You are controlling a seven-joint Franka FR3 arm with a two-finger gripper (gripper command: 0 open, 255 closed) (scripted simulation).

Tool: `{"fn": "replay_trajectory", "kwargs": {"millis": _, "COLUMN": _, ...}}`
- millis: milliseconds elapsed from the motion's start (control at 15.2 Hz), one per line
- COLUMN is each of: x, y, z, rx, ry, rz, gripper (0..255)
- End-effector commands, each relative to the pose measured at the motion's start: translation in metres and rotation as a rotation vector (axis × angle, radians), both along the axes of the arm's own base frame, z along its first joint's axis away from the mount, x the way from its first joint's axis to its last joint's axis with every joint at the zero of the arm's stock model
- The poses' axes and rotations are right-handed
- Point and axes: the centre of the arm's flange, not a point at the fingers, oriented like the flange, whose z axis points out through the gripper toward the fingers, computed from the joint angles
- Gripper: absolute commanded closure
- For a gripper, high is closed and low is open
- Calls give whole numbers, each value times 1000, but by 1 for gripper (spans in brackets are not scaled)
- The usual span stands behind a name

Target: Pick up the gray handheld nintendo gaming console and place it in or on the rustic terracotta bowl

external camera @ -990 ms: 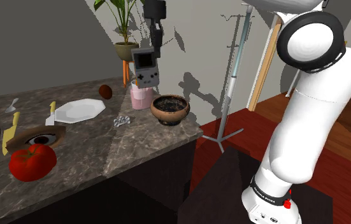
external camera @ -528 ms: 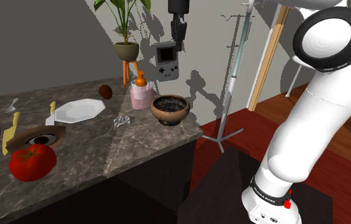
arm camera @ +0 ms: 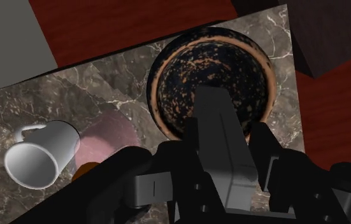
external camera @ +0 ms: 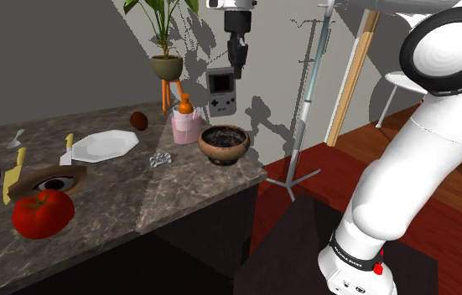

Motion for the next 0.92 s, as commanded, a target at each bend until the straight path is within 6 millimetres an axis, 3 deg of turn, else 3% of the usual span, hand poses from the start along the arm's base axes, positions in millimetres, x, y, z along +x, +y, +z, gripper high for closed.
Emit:
{"fn": "replay_trajectory", "kwargs": {"millis": 0, "x": 0, "y": 0, "z": -10, "rx": 0, "ry": -1, "rz": 0, "gripper": 255}}
{"fn": "replay_trajectory", "kwargs": {"millis": 858, "x": 0, "y": 0, "z": -79, "rx": 0, "ry": -1, "rz": 0, "gripper": 255}}
